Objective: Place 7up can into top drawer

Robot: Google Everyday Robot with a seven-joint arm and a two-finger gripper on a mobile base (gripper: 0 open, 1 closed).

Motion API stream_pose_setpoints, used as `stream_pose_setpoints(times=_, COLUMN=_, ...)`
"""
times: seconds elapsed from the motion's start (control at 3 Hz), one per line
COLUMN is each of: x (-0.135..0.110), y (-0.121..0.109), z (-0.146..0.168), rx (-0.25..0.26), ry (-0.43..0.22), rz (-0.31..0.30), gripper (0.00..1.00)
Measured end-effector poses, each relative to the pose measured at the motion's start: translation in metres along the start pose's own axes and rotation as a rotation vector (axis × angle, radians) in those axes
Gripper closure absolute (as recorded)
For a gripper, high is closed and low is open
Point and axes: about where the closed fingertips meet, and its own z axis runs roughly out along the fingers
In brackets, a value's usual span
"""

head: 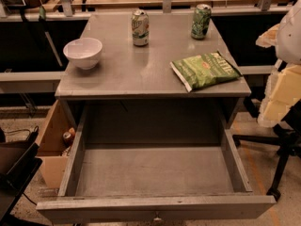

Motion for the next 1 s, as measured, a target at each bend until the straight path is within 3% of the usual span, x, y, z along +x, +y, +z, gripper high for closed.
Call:
stream_pose_setpoints(times=0.33, x=0.000, y=0.000, z=0.000, rx=0.002, ry=-0.002, rz=0.001, gripper=0.00)
stream_pose_setpoints(times=0.67, x=-0.001, y=-0.003, z=-0.002, rx=0.054, ry=-0.052, rz=0.037, gripper=0.00)
stream_pose_setpoints(times=1.0, x=0.008, y=-0.009, z=0.009, rx=0.101, ry=-0.155, rz=0.149, gripper=0.00)
